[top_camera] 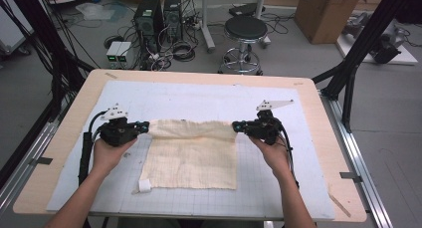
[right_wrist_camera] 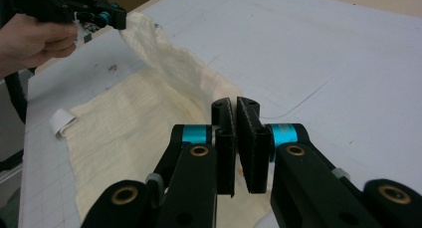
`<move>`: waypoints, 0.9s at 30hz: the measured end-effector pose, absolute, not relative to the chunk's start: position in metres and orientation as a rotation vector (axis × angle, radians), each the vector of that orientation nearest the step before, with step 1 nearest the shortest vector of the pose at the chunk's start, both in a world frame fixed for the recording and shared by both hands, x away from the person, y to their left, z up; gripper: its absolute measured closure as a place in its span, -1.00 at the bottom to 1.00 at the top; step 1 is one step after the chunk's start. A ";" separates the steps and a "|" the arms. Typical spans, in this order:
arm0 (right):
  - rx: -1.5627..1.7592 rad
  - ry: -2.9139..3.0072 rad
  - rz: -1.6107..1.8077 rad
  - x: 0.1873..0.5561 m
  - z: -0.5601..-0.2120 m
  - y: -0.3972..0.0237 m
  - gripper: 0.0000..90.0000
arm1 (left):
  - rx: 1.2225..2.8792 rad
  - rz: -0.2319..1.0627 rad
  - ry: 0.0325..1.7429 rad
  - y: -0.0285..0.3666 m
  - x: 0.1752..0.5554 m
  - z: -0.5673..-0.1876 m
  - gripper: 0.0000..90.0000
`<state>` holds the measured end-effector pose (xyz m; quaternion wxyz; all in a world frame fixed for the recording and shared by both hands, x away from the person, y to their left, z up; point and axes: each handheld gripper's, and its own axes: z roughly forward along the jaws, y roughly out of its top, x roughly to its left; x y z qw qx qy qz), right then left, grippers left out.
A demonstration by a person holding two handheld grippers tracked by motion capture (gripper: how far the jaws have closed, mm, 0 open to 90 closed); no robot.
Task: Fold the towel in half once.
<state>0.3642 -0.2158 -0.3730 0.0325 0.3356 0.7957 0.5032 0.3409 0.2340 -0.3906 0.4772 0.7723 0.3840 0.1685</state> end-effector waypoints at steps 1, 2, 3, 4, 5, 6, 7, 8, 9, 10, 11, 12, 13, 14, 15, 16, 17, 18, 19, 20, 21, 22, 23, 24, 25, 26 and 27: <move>1.034 2.450 1.553 0.362 -0.374 -0.216 0.92 | 1.890 0.411 0.934 0.235 0.339 -0.391 0.94; 1.027 2.455 1.554 0.361 -0.375 -0.217 0.92 | 1.891 0.409 0.932 0.235 0.337 -0.392 0.94; 1.025 2.458 1.558 0.359 -0.377 -0.217 0.92 | 1.894 0.412 0.929 0.235 0.335 -0.393 0.94; 1.019 2.457 1.560 0.357 -0.378 -0.217 0.92 | 1.891 0.410 0.928 0.235 0.333 -0.394 0.94; 1.020 2.462 1.562 0.355 -0.379 -0.217 0.92 | 1.894 0.410 0.924 0.236 0.330 -0.395 0.94; 1.000 2.462 1.561 0.353 -0.380 -0.217 0.92 | 1.903 0.407 0.917 0.236 0.329 -0.396 0.94; 1.009 2.465 1.559 0.352 -0.380 -0.217 0.92 | 1.904 0.404 0.913 0.237 0.327 -0.397 0.94; 1.005 2.466 1.562 0.350 -0.381 -0.217 0.92 | 1.909 0.399 0.914 0.237 0.325 -0.399 0.94; 1.006 2.468 1.568 0.349 -0.382 -0.217 0.92 | 1.919 0.401 0.911 0.237 0.323 -0.399 0.94; 1.003 2.470 1.566 0.347 -0.383 -0.218 0.92 | 1.926 0.410 0.897 0.237 0.321 -0.400 0.94; 1.007 2.475 1.563 0.345 -0.384 -0.218 0.92 | 1.918 0.405 0.894 0.237 0.319 -0.400 0.94; 0.992 2.477 1.562 0.344 -0.386 -0.218 0.92 | 1.918 0.402 0.894 0.237 0.317 -0.401 0.94; 1.002 2.483 1.562 0.341 -0.386 -0.218 0.92 | 1.923 0.403 0.891 0.238 0.315 -0.402 0.94; 0.994 2.483 1.567 0.340 -0.387 -0.218 0.92 | 1.922 0.399 0.893 0.238 0.313 -0.403 0.94; 0.988 2.484 1.565 0.338 -0.388 -0.218 0.92 | 1.929 0.395 0.889 0.238 0.311 -0.404 0.94; 0.989 2.489 1.565 0.336 -0.389 -0.218 0.92 | 1.932 0.396 0.885 0.238 0.309 -0.406 0.94; 0.978 2.491 1.565 0.334 -0.390 -0.217 0.92 | 1.934 0.398 0.885 0.238 0.307 -0.407 0.94; 0.978 2.500 1.560 0.332 -0.391 -0.217 0.92 | 1.936 0.392 0.881 0.238 0.305 -0.408 0.94; 0.980 2.504 1.556 0.331 -0.393 -0.217 0.92 | 1.936 0.393 0.877 0.239 0.303 -0.408 0.94; 0.979 2.510 1.554 0.329 -0.394 -0.217 0.92 | 1.934 0.387 0.876 0.239 0.301 -0.409 0.94; 0.972 2.507 1.547 0.328 -0.395 -0.217 0.92 | 1.938 0.384 0.874 0.239 0.299 -0.411 0.94; 0.976 2.511 1.545 0.326 -0.396 -0.217 0.92 | 1.943 0.385 0.871 0.238 0.297 -0.412 0.94; 0.973 2.512 1.548 0.326 -0.398 -0.217 0.92 | 1.951 0.384 0.863 0.239 0.295 -0.412 0.94; 0.973 2.516 1.540 0.324 -0.398 -0.217 0.92 | 1.952 0.384 0.864 0.239 0.293 -0.413 0.94; 0.967 2.521 1.536 0.323 -0.399 -0.217 0.92 | 1.950 0.383 0.860 0.239 0.292 -0.414 0.93; 0.971 2.522 1.537 0.322 -0.400 -0.217 0.92 | 1.952 0.382 0.855 0.240 0.290 -0.414 0.94; 0.973 2.520 1.541 0.321 -0.401 -0.217 0.92 | 1.949 0.380 0.854 0.240 0.289 -0.414 0.94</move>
